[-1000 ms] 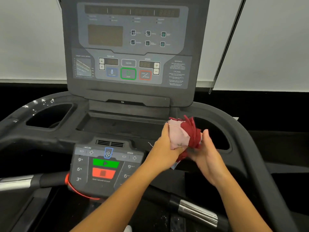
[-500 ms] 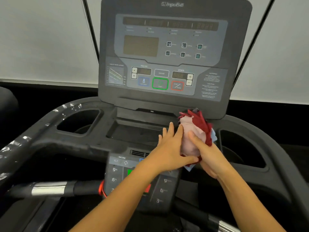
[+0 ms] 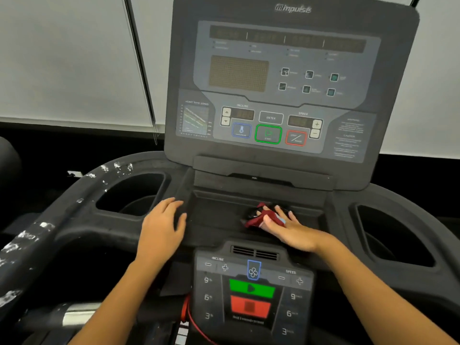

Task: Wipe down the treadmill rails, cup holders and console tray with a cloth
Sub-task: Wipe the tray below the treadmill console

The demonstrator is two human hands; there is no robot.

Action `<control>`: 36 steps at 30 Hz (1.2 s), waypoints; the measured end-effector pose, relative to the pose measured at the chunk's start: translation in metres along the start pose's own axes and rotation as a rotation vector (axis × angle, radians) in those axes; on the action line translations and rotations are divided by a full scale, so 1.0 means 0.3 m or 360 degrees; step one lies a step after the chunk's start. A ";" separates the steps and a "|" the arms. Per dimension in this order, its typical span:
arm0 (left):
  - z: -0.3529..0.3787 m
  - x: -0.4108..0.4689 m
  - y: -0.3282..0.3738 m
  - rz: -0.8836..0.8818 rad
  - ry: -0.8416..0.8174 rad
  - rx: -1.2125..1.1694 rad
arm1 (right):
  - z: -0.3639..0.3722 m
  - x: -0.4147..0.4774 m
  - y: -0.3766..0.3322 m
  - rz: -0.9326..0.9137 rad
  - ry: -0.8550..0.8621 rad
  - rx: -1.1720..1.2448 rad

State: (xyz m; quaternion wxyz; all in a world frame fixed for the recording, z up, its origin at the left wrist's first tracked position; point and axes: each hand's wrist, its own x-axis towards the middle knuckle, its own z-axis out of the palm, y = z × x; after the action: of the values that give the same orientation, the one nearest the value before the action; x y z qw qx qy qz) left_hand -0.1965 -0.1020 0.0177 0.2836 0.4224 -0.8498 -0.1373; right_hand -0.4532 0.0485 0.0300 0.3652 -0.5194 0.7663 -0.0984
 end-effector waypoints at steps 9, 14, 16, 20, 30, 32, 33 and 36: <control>0.009 0.070 -0.097 0.0101 -0.0014 0.0077 | 0.046 0.146 -0.249 -0.0157 -0.0204 0.0003; 0.023 0.076 -0.121 0.0116 -0.0042 0.0010 | 0.023 0.084 -0.165 -0.0078 -0.0201 0.0073; 0.024 0.079 -0.127 0.0129 -0.0024 -0.0017 | 0.003 0.041 -0.128 -0.0046 -0.0179 0.0057; 0.034 0.078 -0.122 0.0191 0.0025 -0.0031 | 0.002 0.043 -0.102 -0.0011 -0.0184 -0.0037; 0.046 0.070 -0.111 0.0201 0.0083 0.0059 | 0.073 0.274 -0.401 -0.0243 -0.0262 -0.0694; 0.047 0.073 -0.105 0.0204 0.0072 0.0078 | 0.081 0.280 -0.414 -0.0204 -0.0269 -0.0695; 0.049 0.073 -0.104 0.0213 0.0070 0.0085 | 0.081 0.268 -0.415 -0.0188 -0.0254 -0.0649; 0.049 0.073 -0.105 0.0204 0.0089 0.0091 | 0.091 0.245 -0.405 -0.0130 -0.0239 -0.0408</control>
State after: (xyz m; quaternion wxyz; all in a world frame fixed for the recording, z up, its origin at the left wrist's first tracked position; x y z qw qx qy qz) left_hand -0.1958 -0.1385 -0.0011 0.3033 0.3788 -0.8704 -0.0827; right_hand -0.3614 -0.0627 0.0414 0.3479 -0.5984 0.7213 0.0245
